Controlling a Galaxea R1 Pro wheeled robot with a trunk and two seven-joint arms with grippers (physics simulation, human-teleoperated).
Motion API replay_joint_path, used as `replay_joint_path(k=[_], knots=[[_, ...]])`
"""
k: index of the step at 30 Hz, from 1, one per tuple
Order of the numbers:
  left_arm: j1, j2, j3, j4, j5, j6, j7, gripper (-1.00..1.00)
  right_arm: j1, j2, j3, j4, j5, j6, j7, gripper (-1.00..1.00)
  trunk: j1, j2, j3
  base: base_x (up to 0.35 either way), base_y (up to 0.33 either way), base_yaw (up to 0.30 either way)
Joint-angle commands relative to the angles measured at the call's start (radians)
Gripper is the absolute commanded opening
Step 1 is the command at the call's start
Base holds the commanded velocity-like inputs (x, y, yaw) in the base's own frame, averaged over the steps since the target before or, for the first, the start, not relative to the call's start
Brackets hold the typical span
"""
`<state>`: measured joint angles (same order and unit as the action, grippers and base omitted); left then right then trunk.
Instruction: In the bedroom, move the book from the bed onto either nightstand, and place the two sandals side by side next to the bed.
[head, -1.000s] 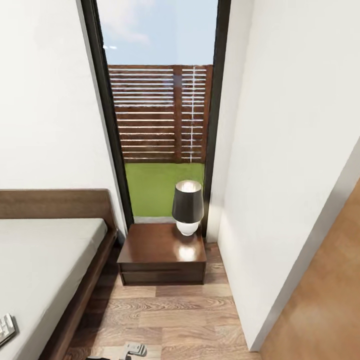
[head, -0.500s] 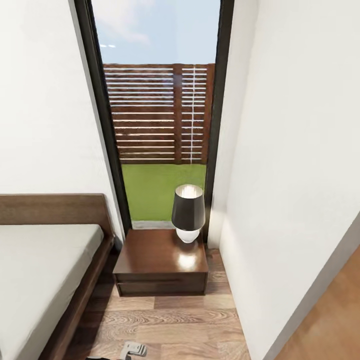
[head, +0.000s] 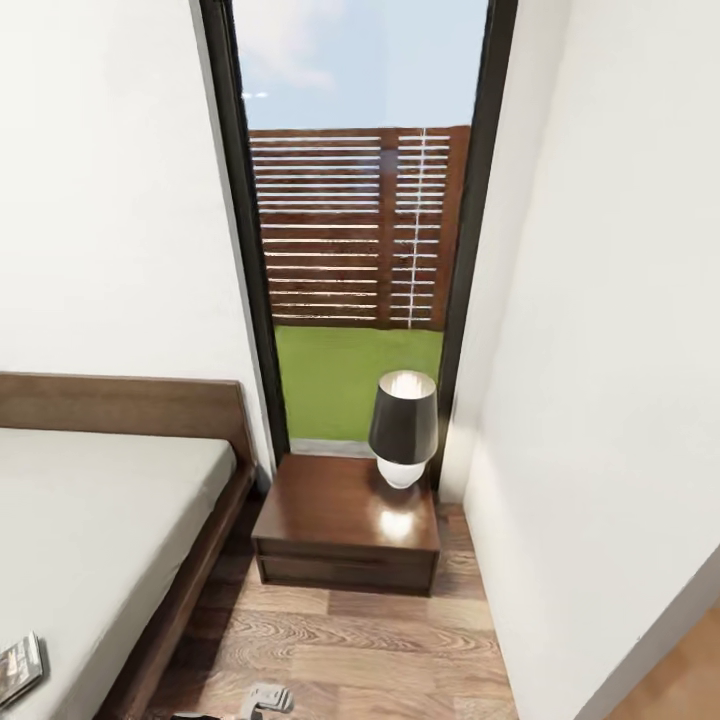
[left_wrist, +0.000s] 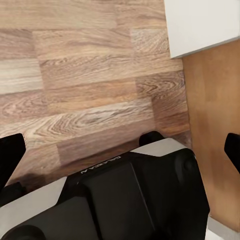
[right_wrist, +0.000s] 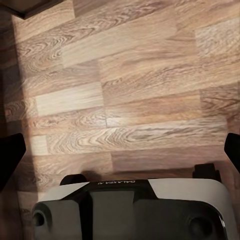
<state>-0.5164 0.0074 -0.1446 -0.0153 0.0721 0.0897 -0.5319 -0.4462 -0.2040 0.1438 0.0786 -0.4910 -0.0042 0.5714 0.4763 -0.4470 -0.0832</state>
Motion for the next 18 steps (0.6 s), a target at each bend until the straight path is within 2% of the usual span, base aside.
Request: replay_joint_path(k=[1,4,7,18], knots=[[-0.001,0.000,-0.006,-0.002,0.008,0.008,-0.003,1.00,-0.002,0.000,0.008,0.003,-0.011,0.000,0.006,1.00,0.001,-0.002,-0.002,0.000,0.000,0.289],[-0.001,0.000,-0.006,-0.002,0.008,0.008,-0.003,1.00,-0.002,0.000,0.008,0.003,-0.011,0.000,0.006,1.00,0.001,-0.002,-0.002,0.000,0.000,0.193],[-0.001,0.000,-0.005,-0.002,0.008,0.008,-0.003,1.00,-0.002,0.000,0.008,0.003,-0.011,0.000,0.007,1.00,0.001,-0.002,-0.002,0.140,0.000,0.048],[-0.001,0.000,-0.004,-0.002,0.008,0.008,-0.003,1.00,-0.002,0.000,0.008,0.003,-0.011,0.000,0.008,1.00,0.001,-0.002,-0.002,0.296,0.000,0.006]])
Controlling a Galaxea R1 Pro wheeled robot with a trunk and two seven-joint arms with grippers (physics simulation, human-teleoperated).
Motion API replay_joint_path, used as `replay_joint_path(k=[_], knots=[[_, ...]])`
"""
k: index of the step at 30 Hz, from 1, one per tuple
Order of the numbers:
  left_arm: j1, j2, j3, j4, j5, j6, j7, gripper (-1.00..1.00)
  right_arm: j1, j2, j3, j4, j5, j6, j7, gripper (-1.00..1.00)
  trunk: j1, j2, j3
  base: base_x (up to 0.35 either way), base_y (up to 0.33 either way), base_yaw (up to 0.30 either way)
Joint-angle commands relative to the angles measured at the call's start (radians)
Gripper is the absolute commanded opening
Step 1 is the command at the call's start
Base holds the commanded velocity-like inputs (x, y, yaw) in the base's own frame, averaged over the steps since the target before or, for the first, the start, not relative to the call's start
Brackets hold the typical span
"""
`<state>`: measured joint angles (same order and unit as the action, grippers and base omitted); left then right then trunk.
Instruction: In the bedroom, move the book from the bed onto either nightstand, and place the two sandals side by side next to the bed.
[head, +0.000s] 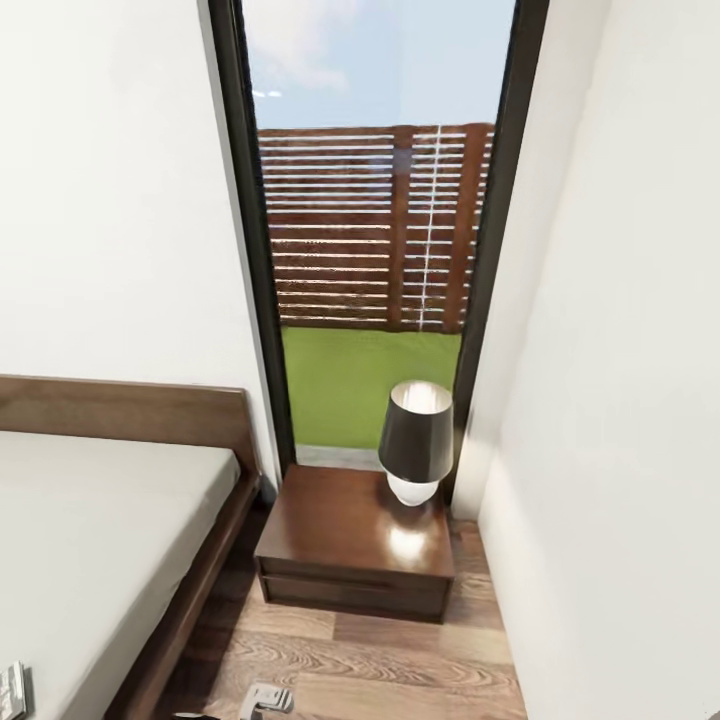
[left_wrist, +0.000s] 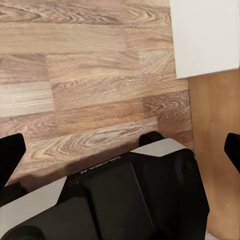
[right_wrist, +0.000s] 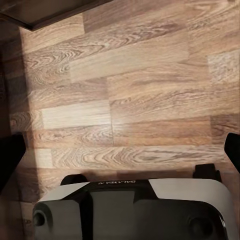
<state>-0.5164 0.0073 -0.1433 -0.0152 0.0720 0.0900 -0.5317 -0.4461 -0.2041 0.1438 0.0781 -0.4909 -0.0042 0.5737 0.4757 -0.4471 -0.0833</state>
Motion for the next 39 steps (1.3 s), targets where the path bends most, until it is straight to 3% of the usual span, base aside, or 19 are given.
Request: replay_joint_path(k=[1,15,39], knots=[[-0.001,0.000,-0.006,-0.002,0.008,0.008,-0.004,1.00,-0.002,0.000,0.008,0.003,-0.011,0.000,0.006,1.00,0.001,-0.002,-0.002,0.320,0.000,0.000],[0.000,0.000,-0.006,-0.002,0.008,0.008,-0.004,1.00,-0.002,0.000,0.008,0.003,-0.011,0.000,0.006,1.00,0.001,-0.002,-0.002,0.269,0.000,0.019],[-0.001,0.000,-0.007,-0.002,0.008,0.008,-0.004,1.00,-0.002,0.000,0.008,0.004,-0.011,0.000,0.003,1.00,0.001,-0.002,-0.002,0.017,0.000,0.277]])
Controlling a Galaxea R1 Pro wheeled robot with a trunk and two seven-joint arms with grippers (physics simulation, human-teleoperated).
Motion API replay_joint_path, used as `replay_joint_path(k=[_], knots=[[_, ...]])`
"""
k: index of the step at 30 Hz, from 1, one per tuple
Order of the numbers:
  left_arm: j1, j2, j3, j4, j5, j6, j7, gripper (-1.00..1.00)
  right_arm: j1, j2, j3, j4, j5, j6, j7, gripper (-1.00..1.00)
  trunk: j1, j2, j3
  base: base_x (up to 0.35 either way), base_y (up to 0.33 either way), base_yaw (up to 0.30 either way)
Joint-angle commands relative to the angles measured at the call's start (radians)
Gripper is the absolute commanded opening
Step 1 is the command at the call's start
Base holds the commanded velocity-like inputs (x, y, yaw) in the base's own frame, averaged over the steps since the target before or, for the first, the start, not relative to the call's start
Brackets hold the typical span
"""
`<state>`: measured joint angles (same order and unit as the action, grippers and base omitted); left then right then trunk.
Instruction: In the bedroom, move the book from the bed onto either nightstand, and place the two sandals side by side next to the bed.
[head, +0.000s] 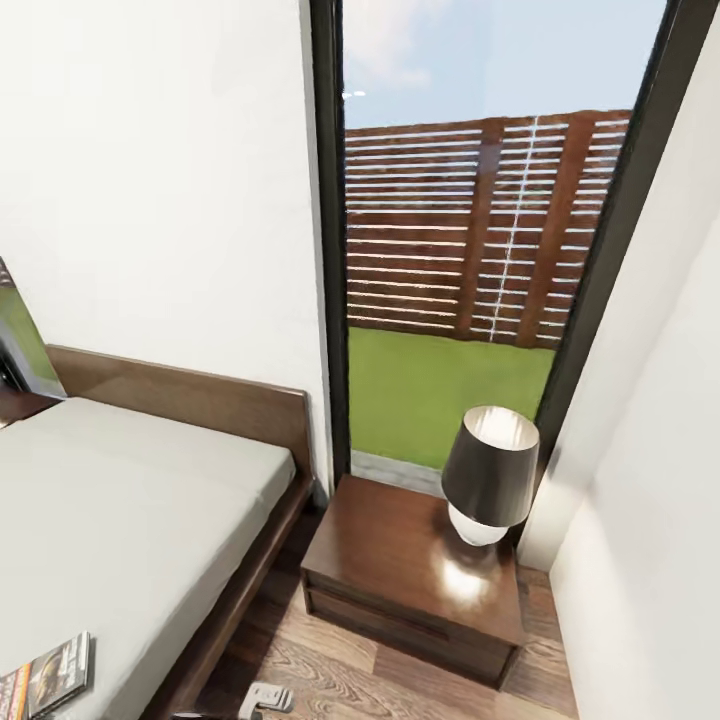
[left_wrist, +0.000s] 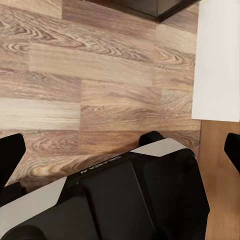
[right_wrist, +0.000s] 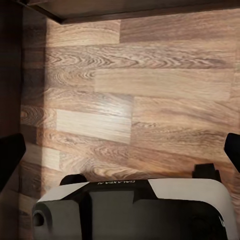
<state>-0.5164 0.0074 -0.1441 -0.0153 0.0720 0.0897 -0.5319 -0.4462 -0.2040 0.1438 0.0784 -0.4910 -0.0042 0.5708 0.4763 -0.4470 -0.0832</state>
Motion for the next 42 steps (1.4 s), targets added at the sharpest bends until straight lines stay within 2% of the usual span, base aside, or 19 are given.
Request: replay_joint_path(k=[1,23,29,36,42], knots=[[-0.001,0.000,-0.005,-0.002,0.008,0.008,-0.003,1.00,-0.002,0.000,0.008,0.003,-0.011,0.000,0.006,1.00,0.001,-0.002,-0.002,0.000,0.000,0.293],[0.000,0.000,-0.006,-0.002,0.008,0.008,-0.003,1.00,-0.002,0.000,0.008,0.004,-0.011,0.000,0.006,1.00,0.001,-0.002,-0.002,0.000,0.000,0.282],[-0.001,0.000,-0.006,-0.002,0.008,0.008,-0.003,1.00,-0.002,0.000,0.008,0.003,-0.011,0.000,0.007,1.00,0.001,-0.002,-0.002,0.017,0.000,0.058],[-0.001,0.000,-0.006,-0.002,0.008,0.008,-0.003,1.00,-0.002,0.000,0.008,0.004,-0.011,0.000,0.008,1.00,0.001,-0.002,-0.002,0.253,0.000,0.003],[-0.001,0.000,-0.006,-0.002,0.008,0.008,-0.003,1.00,-0.002,0.000,0.008,0.003,-0.011,0.000,0.008,1.00,0.001,-0.002,-0.002,0.059,0.000,0.000]])
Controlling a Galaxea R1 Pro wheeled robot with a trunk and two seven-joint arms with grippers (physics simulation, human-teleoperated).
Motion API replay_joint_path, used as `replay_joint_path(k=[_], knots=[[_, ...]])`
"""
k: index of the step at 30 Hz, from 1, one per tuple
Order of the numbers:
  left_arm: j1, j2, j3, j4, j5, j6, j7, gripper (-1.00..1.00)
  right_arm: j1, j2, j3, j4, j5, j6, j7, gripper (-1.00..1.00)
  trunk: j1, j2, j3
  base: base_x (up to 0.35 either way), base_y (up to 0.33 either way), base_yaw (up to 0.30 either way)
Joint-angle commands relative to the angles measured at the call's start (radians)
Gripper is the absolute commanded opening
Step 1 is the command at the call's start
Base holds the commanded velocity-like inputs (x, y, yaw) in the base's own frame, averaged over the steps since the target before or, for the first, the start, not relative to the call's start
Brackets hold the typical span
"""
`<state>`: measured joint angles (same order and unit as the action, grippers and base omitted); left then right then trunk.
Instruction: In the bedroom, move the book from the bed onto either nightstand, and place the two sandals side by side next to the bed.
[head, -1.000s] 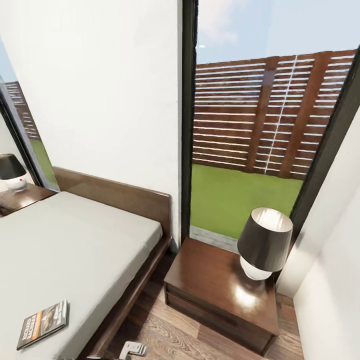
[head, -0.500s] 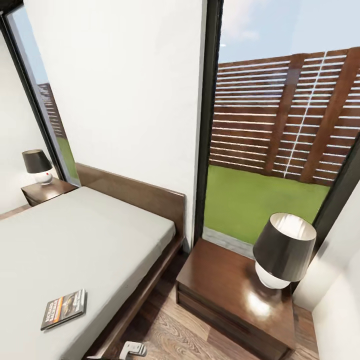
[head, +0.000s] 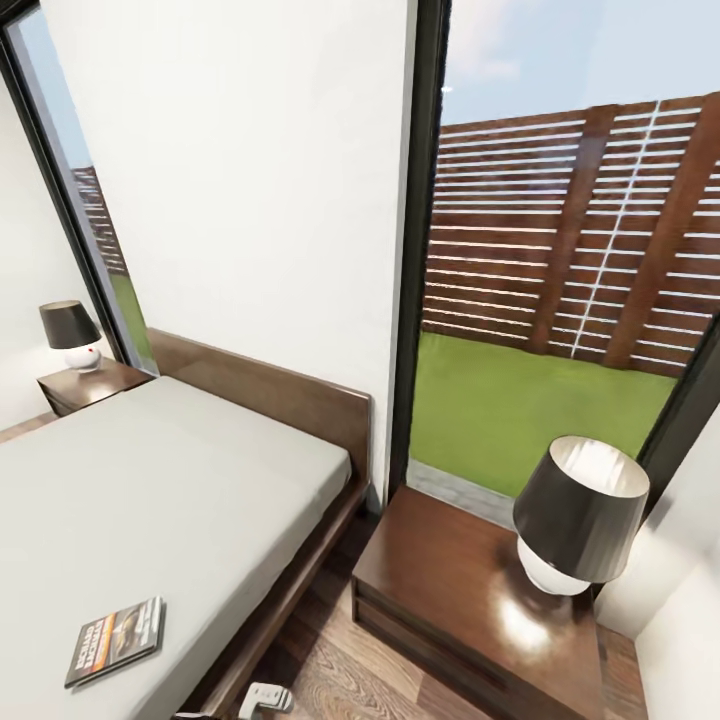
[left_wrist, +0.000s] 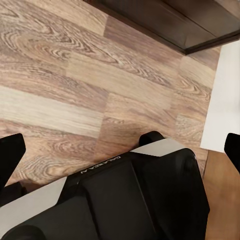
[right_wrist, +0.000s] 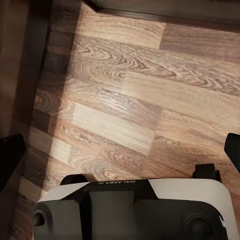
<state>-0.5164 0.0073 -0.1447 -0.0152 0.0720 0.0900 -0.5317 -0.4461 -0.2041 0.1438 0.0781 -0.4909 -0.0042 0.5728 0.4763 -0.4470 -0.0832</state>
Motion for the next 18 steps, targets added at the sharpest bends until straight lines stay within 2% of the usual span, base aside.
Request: replay_joint_path(k=[1,8,13,18], knots=[[-0.001,0.000,-0.006,-0.002,0.008,0.008,-0.004,1.00,-0.002,0.000,0.008,0.003,-0.011,0.000,0.006,1.00,0.001,-0.002,-0.002,0.027,0.000,0.000],[-0.001,0.000,-0.006,-0.002,0.008,0.008,-0.004,1.00,-0.002,0.000,0.008,0.003,-0.011,-0.001,0.006,1.00,0.001,-0.002,-0.002,0.204,0.000,0.029],[-0.001,0.000,-0.006,-0.002,0.008,0.008,-0.004,1.00,-0.002,0.000,0.008,0.003,-0.011,-0.002,0.007,1.00,0.001,-0.002,-0.002,0.262,0.000,0.241],[-0.001,0.000,-0.005,-0.002,0.008,0.008,-0.004,1.00,-0.002,0.000,0.008,0.003,-0.011,-0.002,0.006,1.00,0.001,-0.002,-0.002,0.097,0.000,0.280]])
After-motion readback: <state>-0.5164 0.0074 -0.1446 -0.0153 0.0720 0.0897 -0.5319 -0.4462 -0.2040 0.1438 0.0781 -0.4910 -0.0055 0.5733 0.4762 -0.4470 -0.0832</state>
